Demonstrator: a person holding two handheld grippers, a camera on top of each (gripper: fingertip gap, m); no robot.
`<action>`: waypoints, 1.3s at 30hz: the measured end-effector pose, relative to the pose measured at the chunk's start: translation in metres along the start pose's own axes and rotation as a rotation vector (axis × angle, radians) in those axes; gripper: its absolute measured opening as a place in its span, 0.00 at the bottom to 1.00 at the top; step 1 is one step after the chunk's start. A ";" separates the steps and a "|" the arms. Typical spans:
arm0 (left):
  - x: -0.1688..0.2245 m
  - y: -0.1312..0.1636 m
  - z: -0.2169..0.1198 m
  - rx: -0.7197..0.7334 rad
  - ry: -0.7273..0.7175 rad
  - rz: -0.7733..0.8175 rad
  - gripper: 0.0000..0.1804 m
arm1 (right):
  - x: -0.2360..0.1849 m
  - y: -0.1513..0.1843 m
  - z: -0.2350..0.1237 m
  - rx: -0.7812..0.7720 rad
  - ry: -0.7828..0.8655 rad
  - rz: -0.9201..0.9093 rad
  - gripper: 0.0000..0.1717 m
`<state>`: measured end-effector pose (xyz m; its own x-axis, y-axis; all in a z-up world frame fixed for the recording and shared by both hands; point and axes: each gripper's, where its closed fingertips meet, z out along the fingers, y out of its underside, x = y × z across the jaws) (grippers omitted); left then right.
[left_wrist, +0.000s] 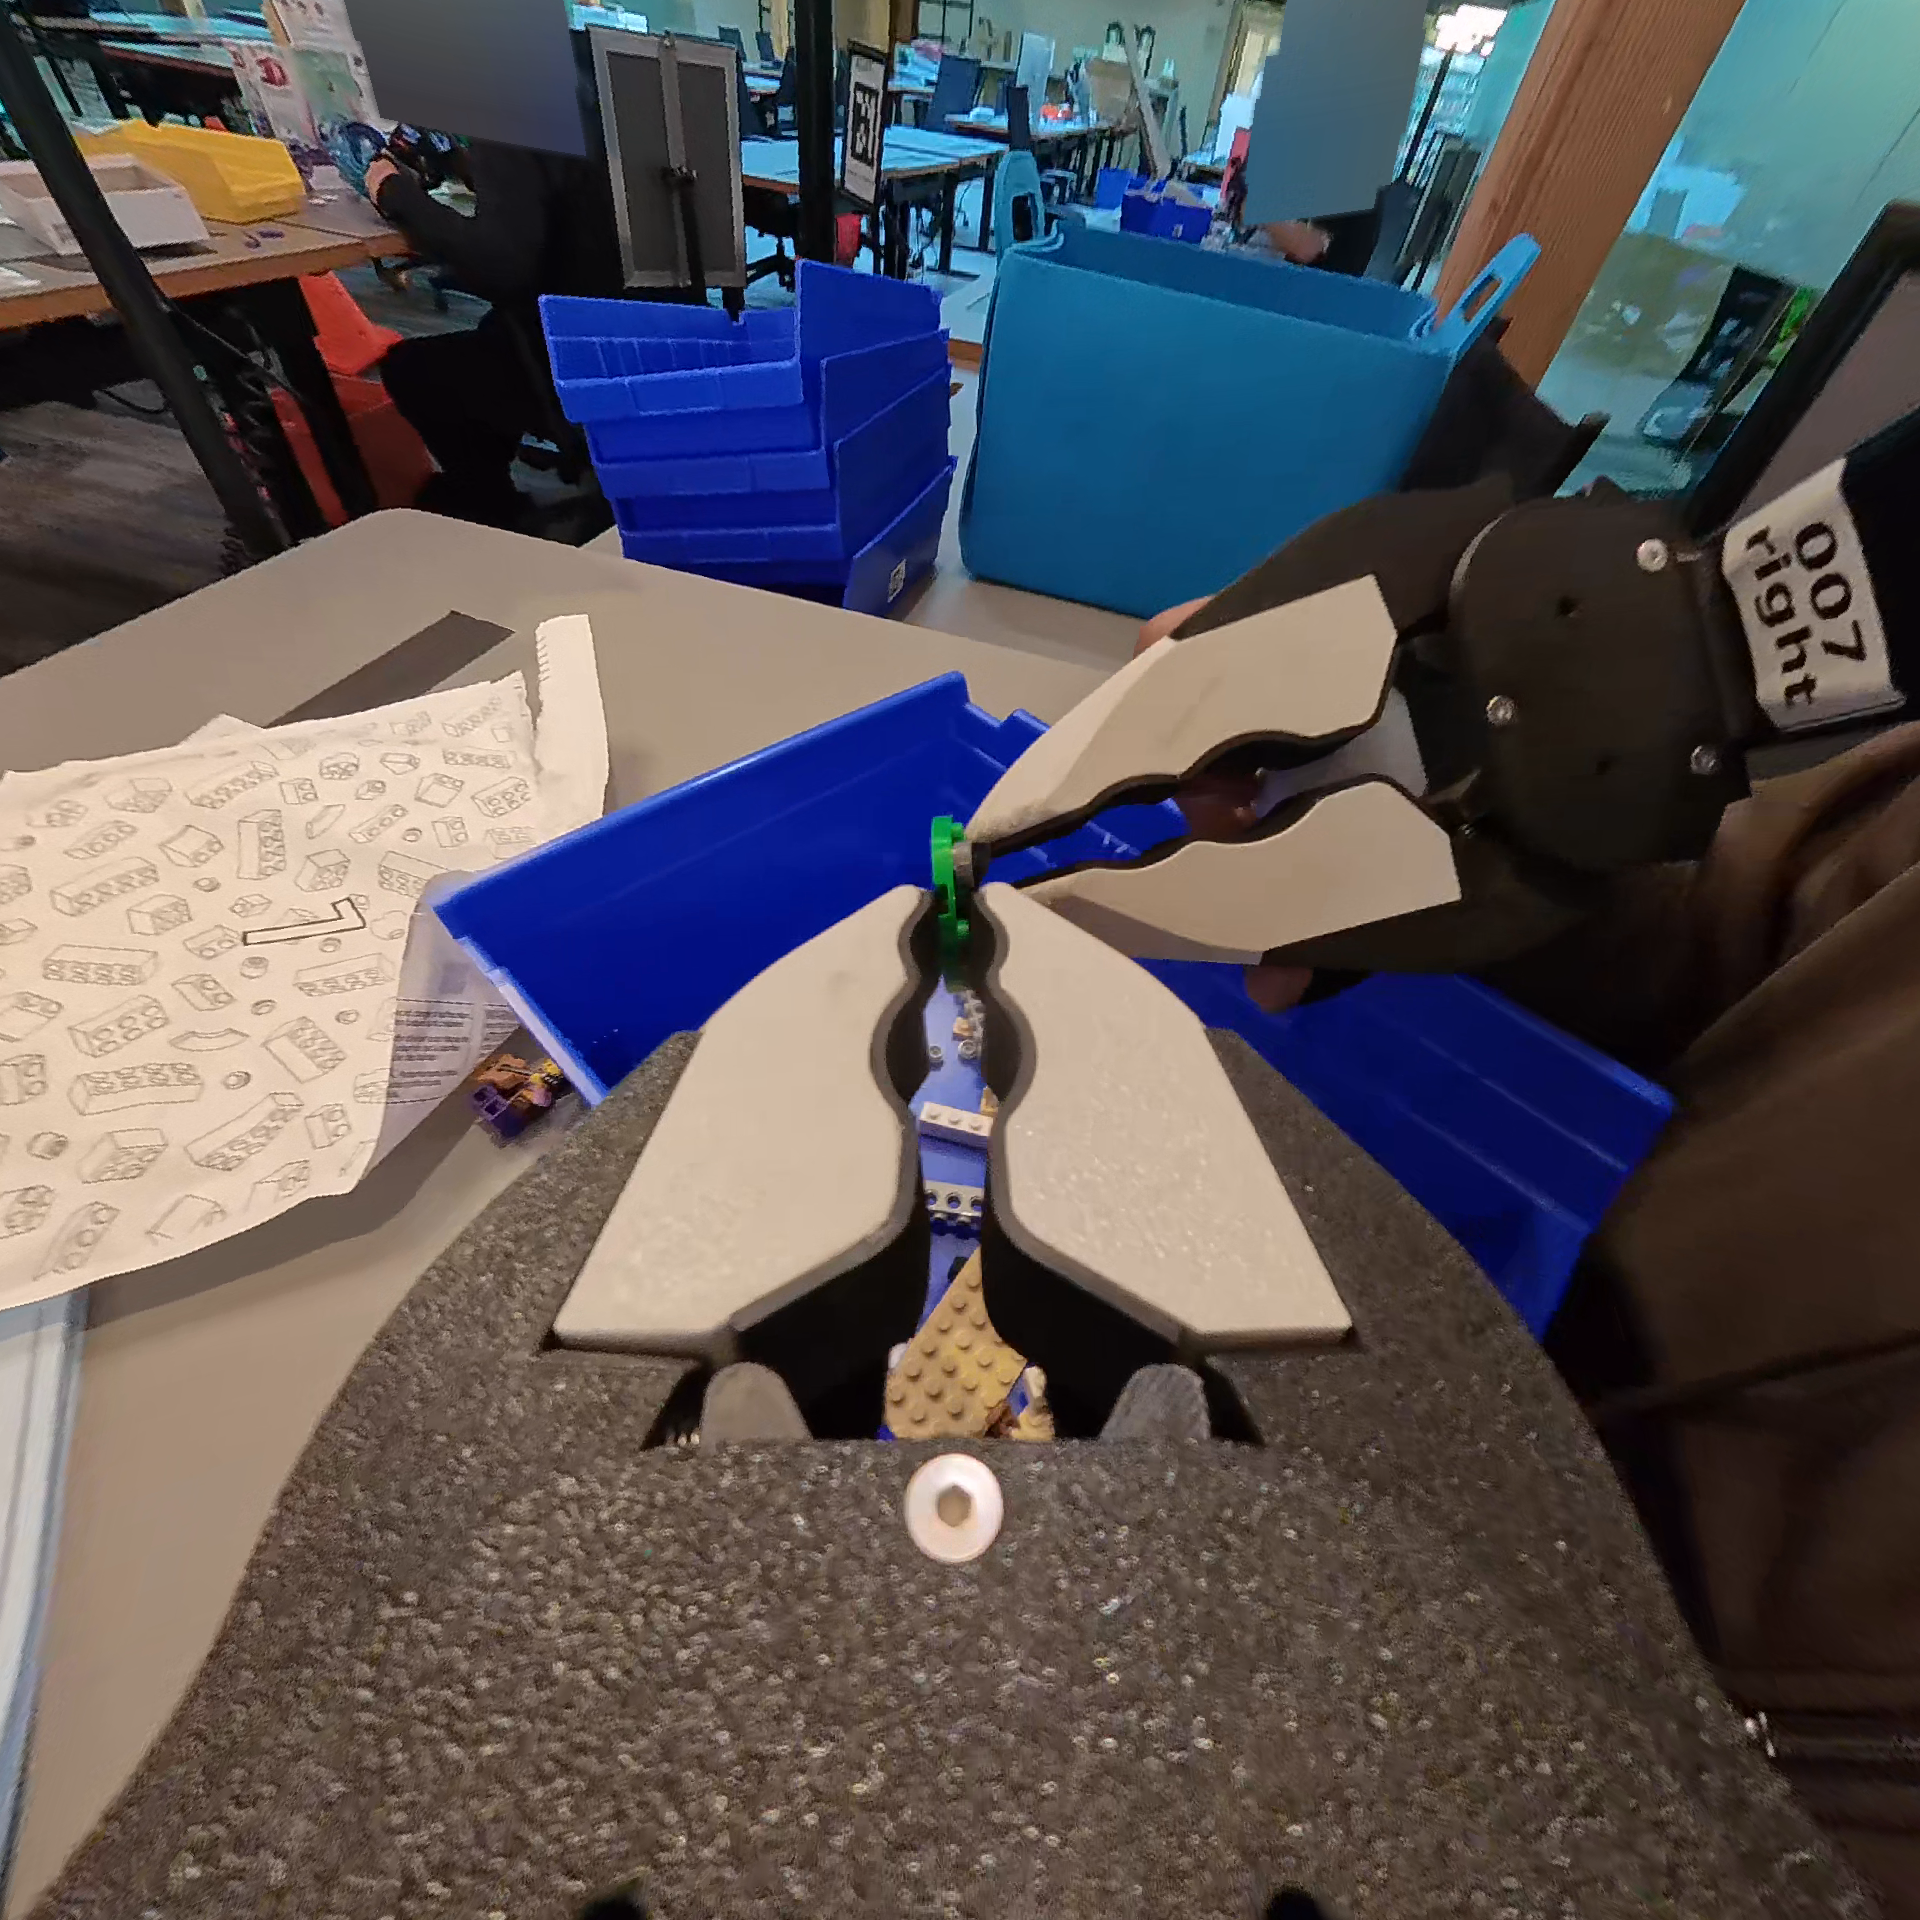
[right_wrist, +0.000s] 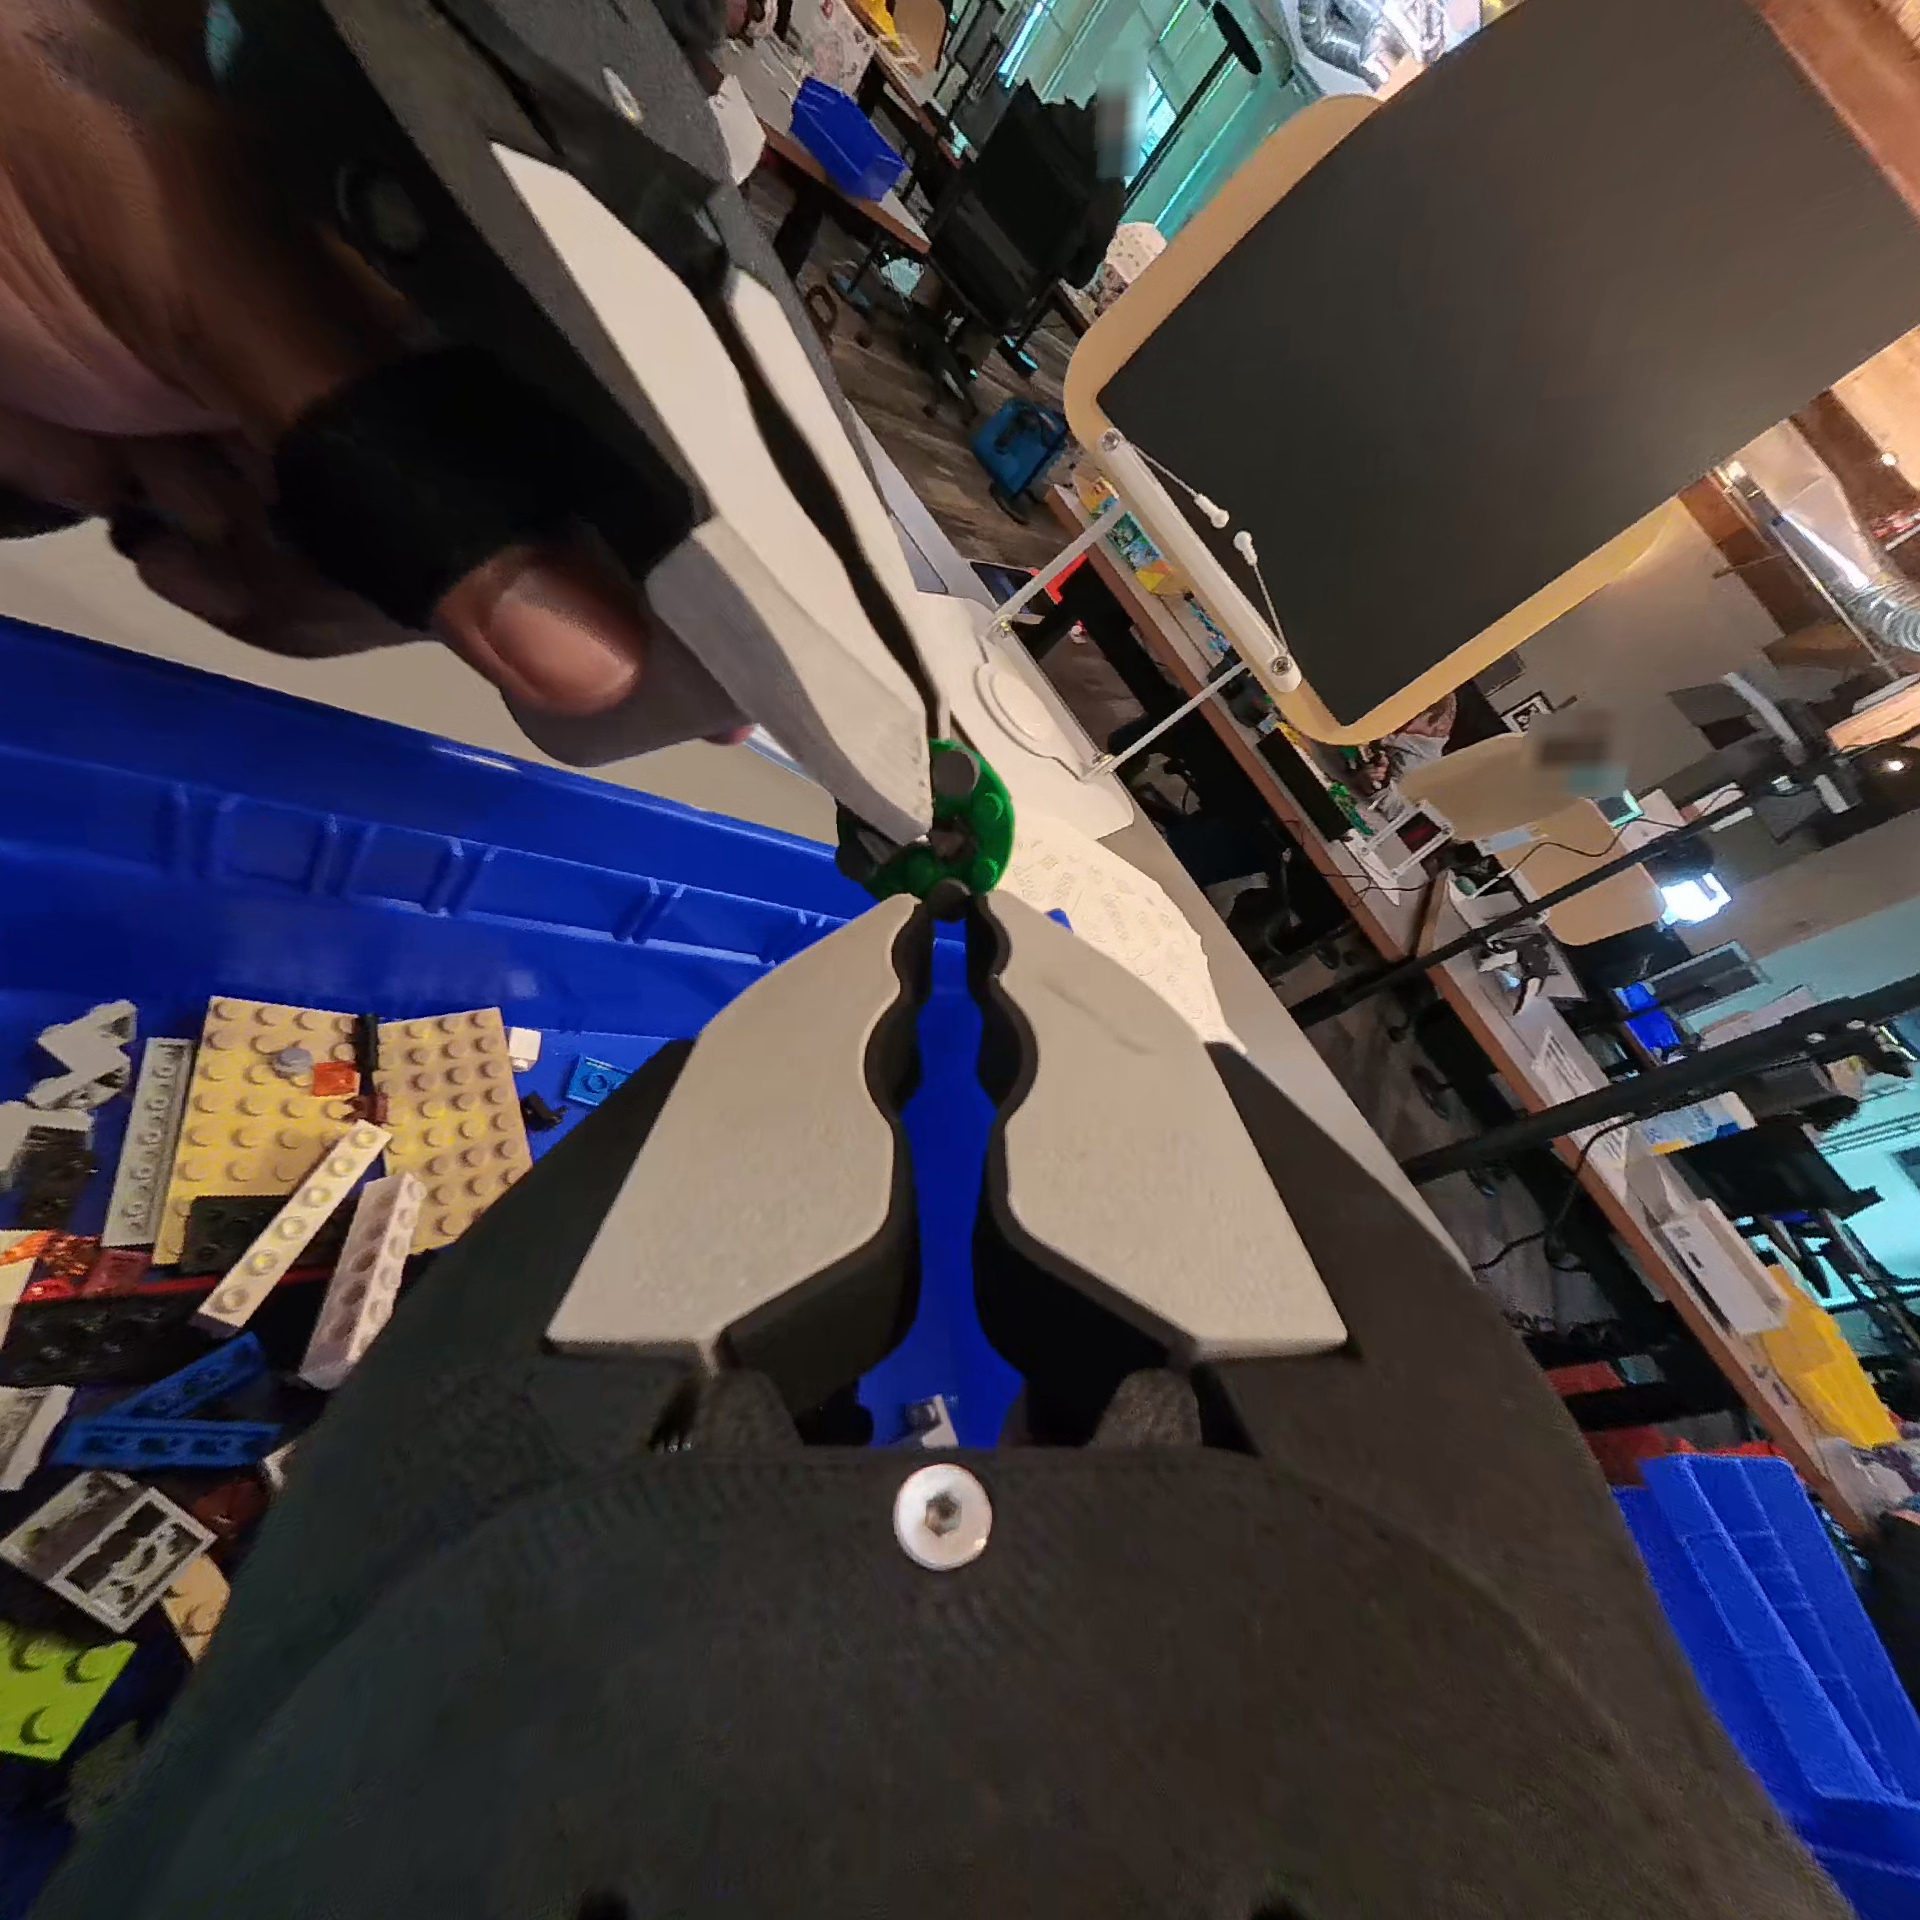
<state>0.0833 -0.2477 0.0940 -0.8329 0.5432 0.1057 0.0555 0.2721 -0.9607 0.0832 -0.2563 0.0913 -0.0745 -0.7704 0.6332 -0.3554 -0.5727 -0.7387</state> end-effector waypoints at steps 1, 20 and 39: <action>-0.001 0.001 0.000 -0.012 -0.005 0.011 0.03 | -0.001 0.001 0.001 -0.004 -0.003 -0.002 0.04; 0.003 0.006 0.001 -0.059 0.047 0.006 0.02 | -0.005 -0.013 -0.008 0.086 0.007 -0.201 0.04; 0.015 -0.006 -0.005 0.053 0.299 -0.263 0.03 | -0.002 -0.021 -0.015 0.186 -0.033 -0.059 0.02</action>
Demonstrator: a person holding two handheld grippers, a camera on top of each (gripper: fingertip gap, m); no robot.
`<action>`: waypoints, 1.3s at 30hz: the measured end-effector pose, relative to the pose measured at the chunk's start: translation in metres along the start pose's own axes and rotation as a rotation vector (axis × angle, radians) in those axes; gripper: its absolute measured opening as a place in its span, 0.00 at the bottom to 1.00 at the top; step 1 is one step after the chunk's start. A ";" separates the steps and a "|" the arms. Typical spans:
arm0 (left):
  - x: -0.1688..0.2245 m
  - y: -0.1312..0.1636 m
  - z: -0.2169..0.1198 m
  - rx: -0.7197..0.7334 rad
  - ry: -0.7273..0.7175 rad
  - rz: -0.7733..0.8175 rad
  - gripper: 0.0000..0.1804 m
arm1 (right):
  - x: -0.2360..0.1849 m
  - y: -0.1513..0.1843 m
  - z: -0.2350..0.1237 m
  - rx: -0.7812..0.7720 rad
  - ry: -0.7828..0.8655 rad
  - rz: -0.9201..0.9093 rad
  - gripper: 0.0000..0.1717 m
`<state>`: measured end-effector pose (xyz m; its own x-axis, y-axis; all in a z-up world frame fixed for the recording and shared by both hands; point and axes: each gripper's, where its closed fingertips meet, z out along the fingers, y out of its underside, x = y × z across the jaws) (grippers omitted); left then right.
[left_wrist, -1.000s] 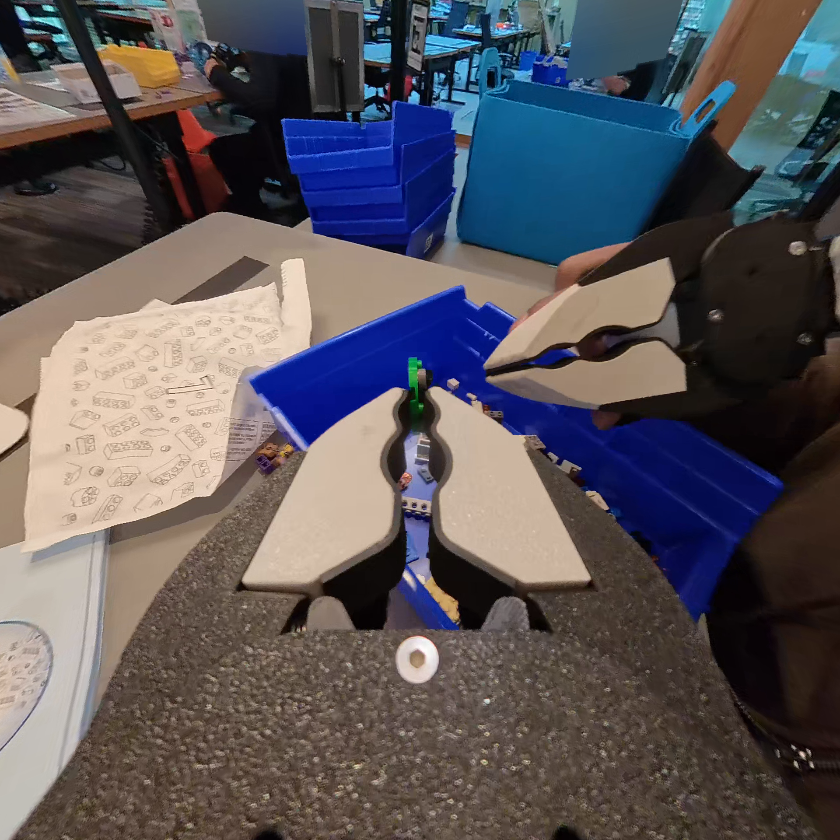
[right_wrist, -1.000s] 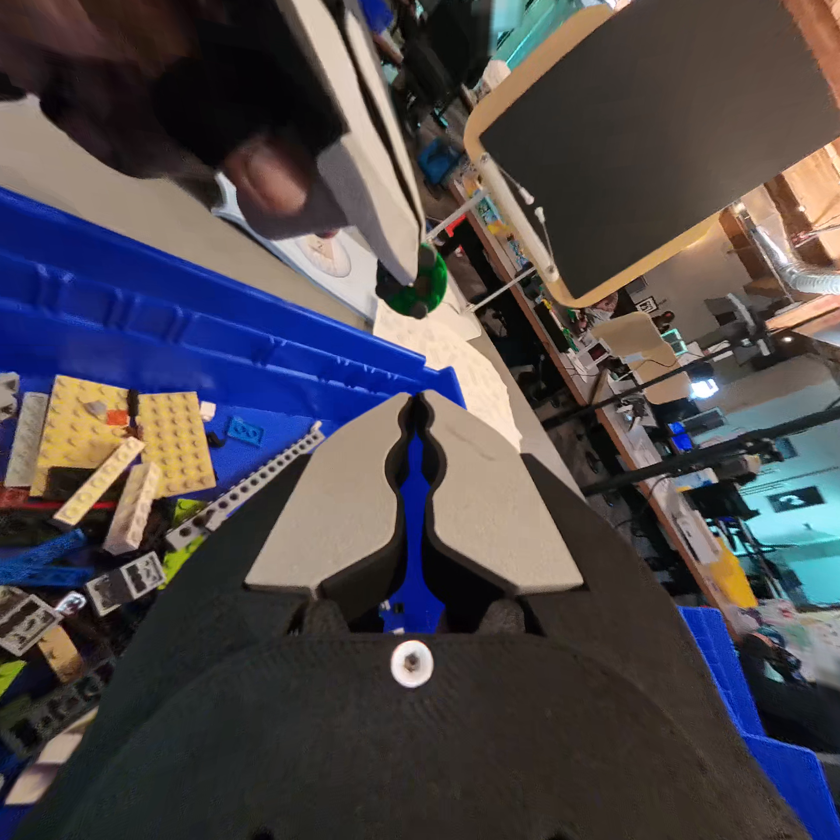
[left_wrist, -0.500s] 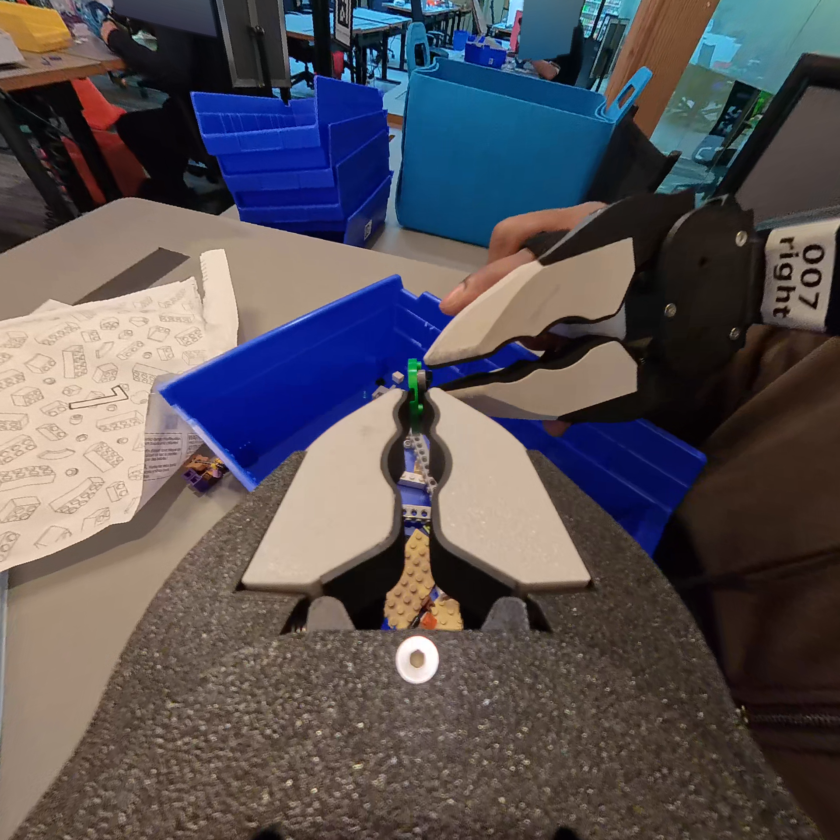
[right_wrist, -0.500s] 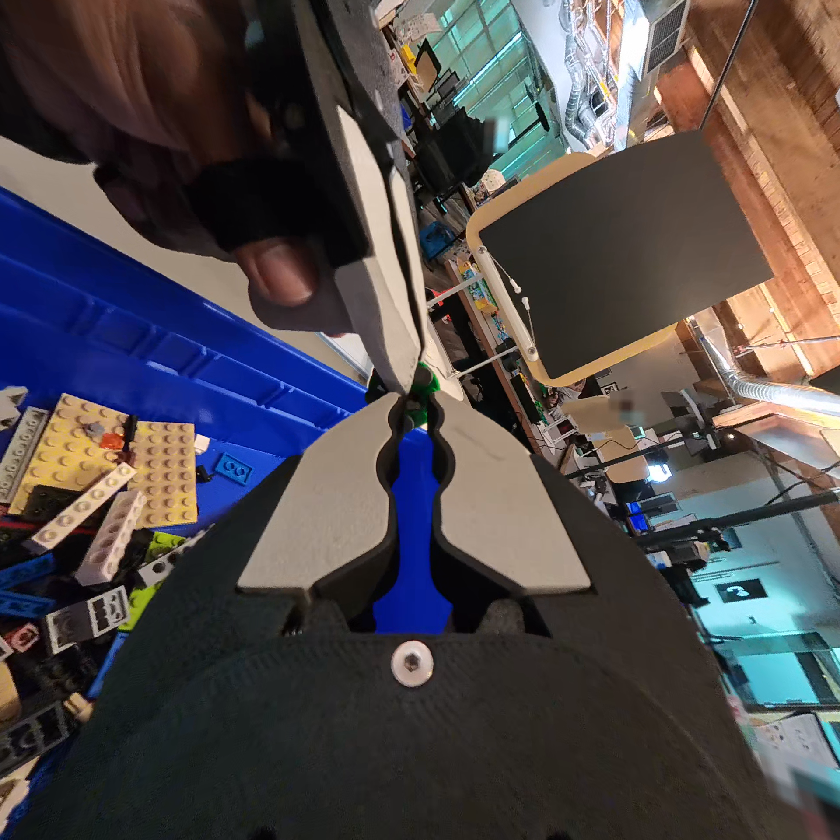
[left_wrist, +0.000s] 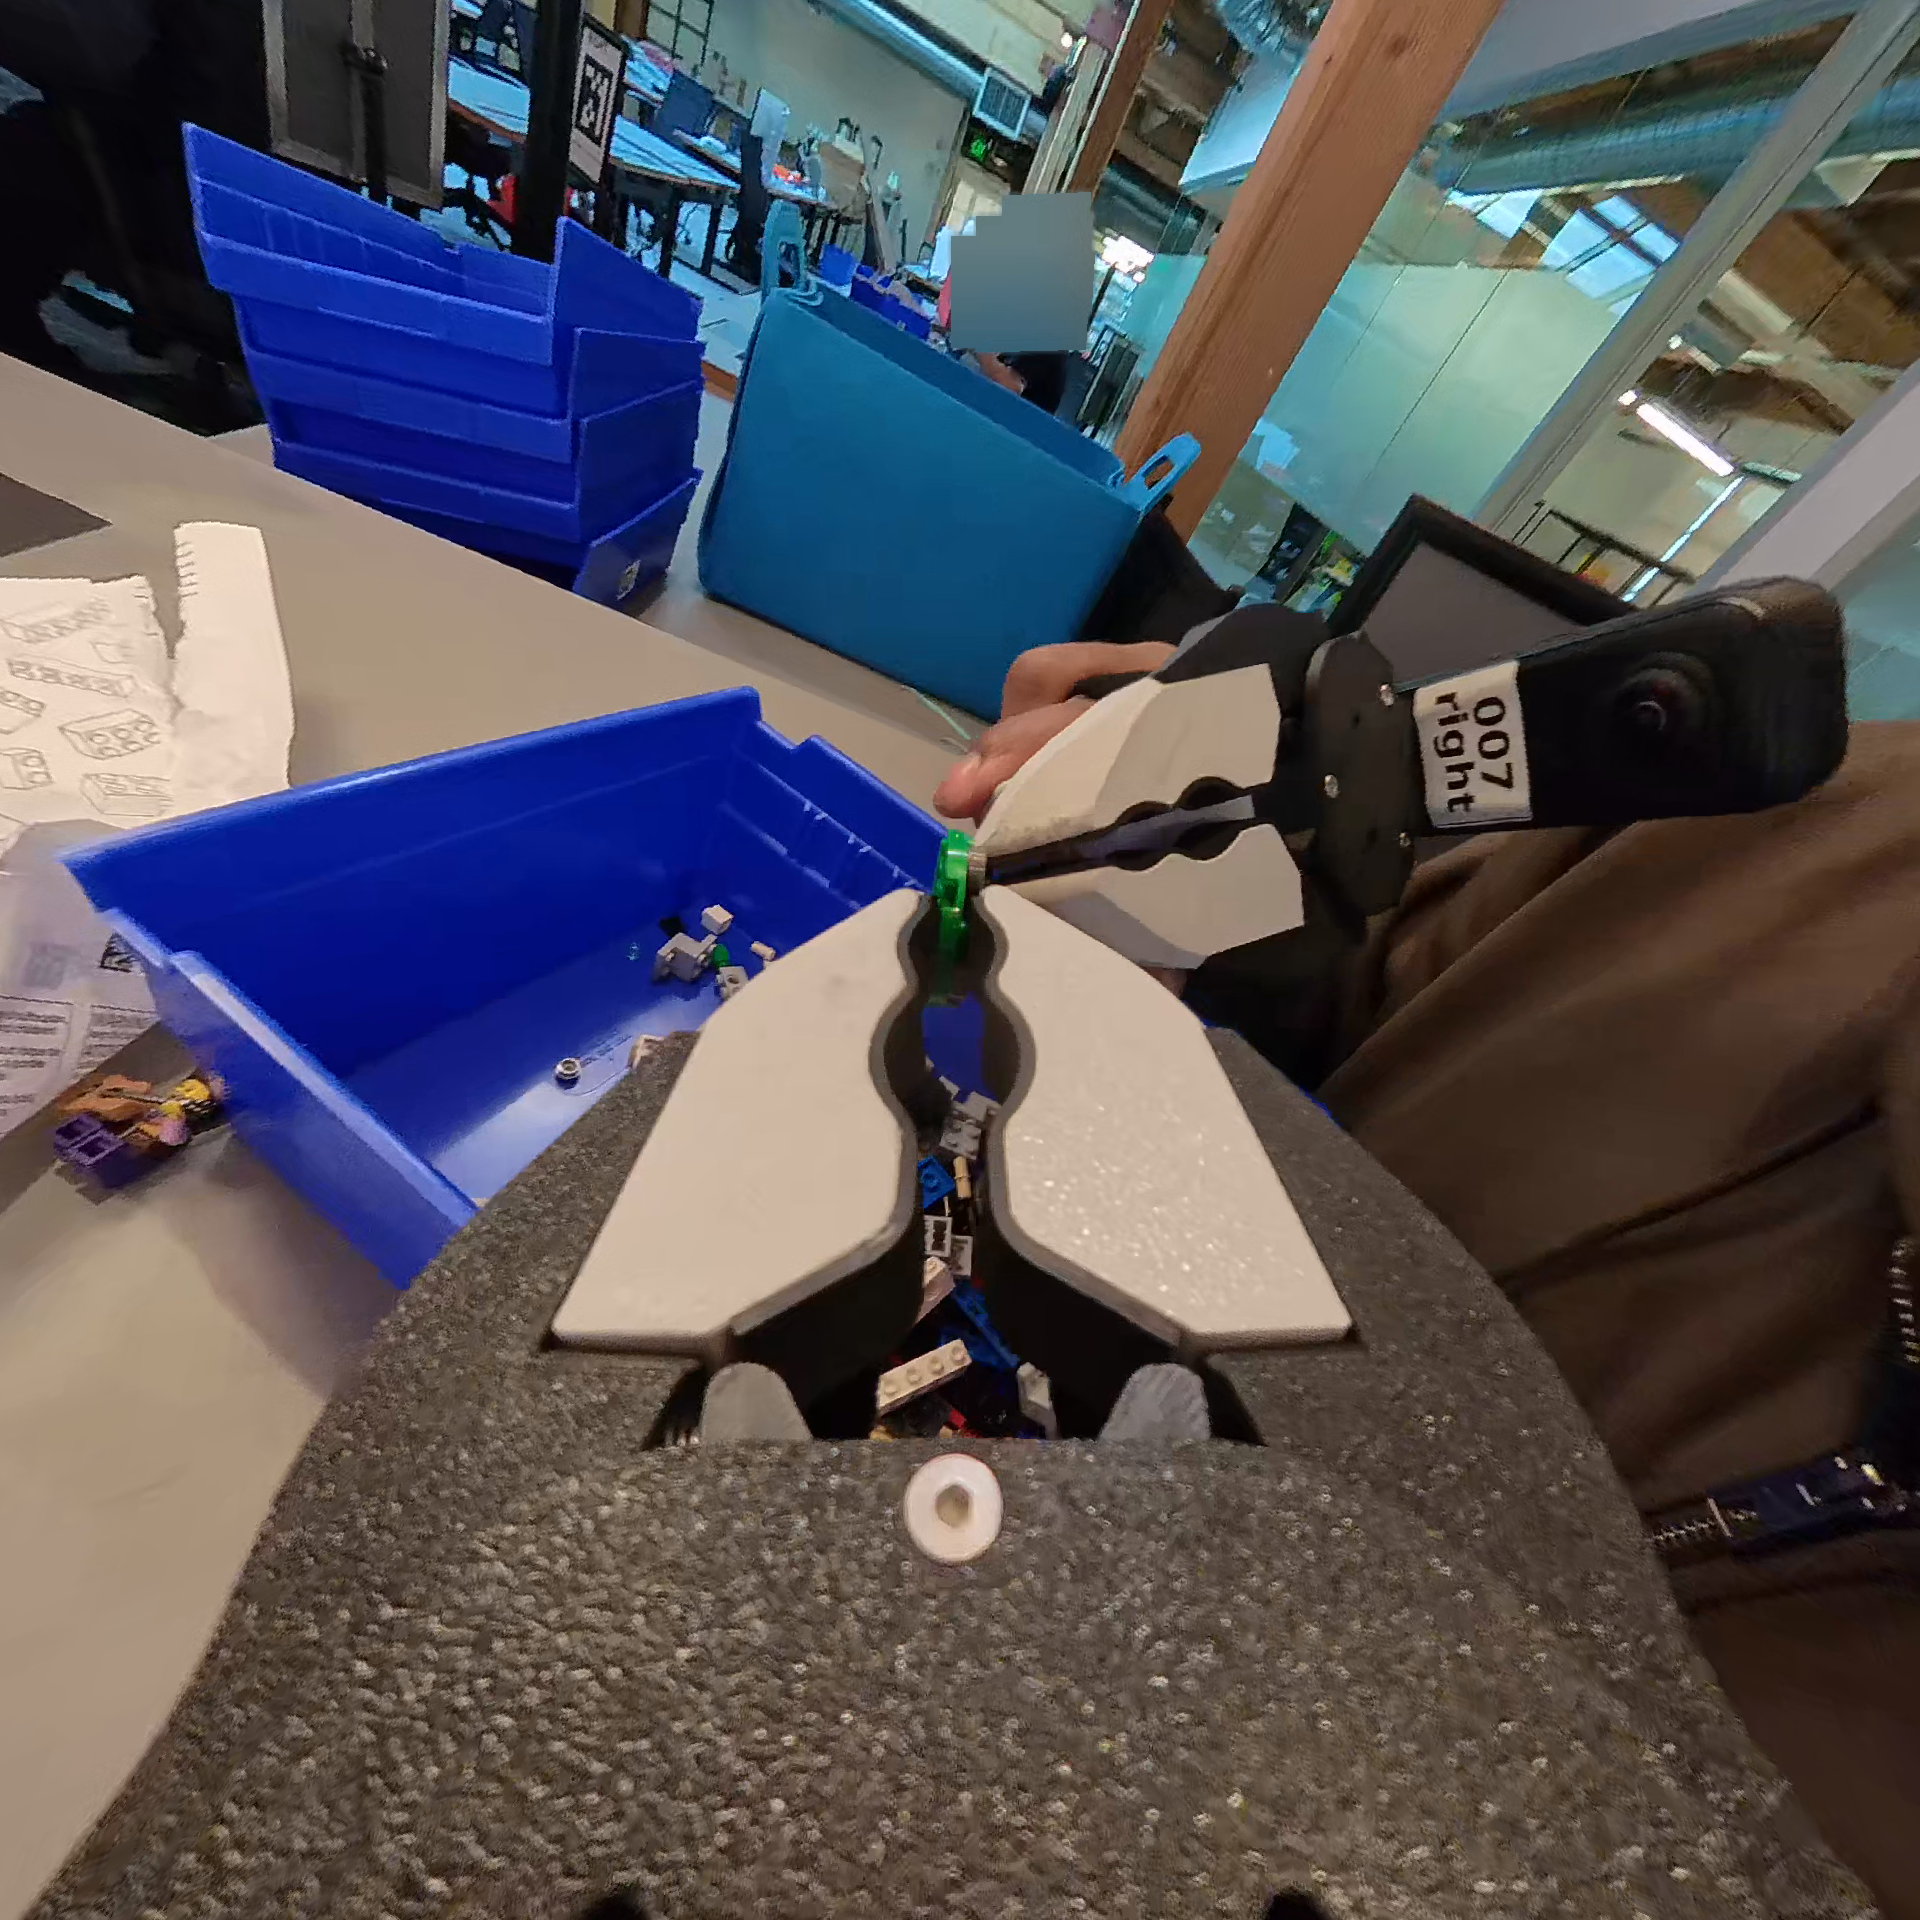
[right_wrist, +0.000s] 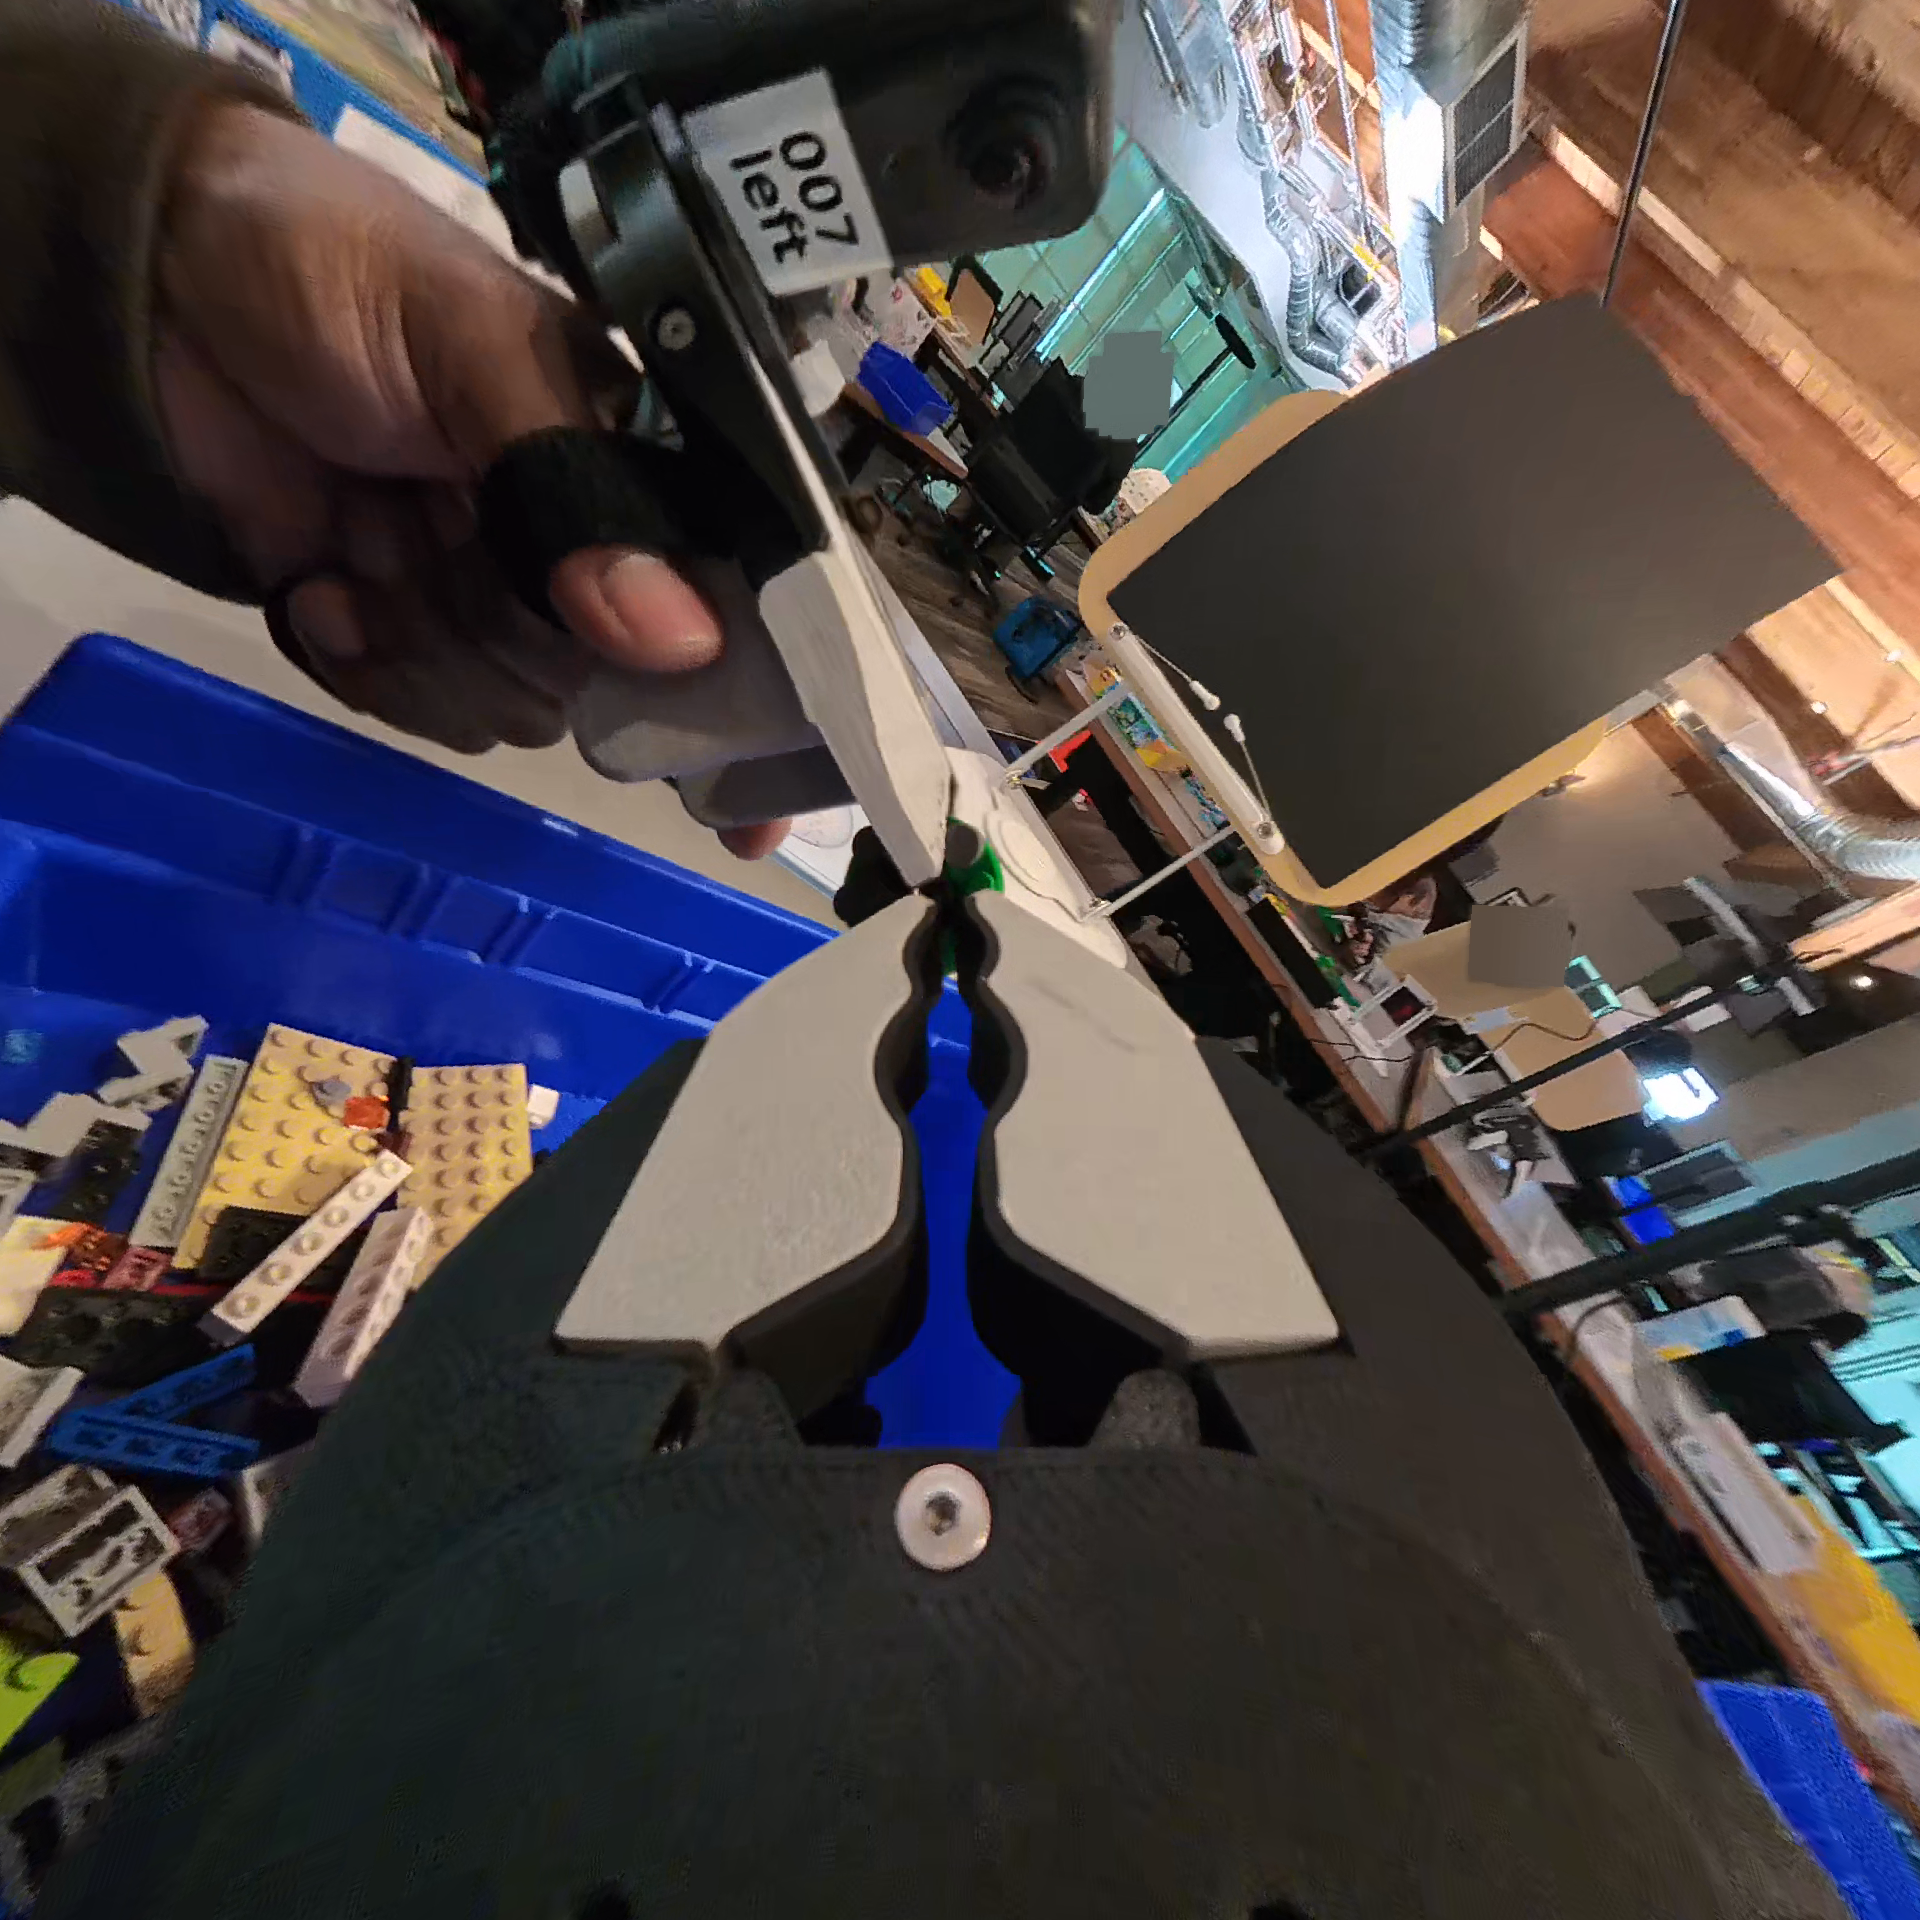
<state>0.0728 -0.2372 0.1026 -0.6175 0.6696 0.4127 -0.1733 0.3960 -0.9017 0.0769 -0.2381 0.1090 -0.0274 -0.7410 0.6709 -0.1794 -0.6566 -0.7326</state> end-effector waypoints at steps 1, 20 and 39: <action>0.001 0.000 0.000 0.005 0.011 -0.009 0.03 | 0.001 -0.001 -0.001 0.008 -0.004 0.022 0.02; -0.005 -0.002 0.005 0.027 -0.128 0.158 0.02 | -0.004 -0.001 0.004 -0.001 0.052 -0.032 0.15; -0.020 -0.009 -0.010 0.050 -0.164 0.011 0.03 | -0.028 0.024 0.015 -0.159 0.046 -0.321 0.00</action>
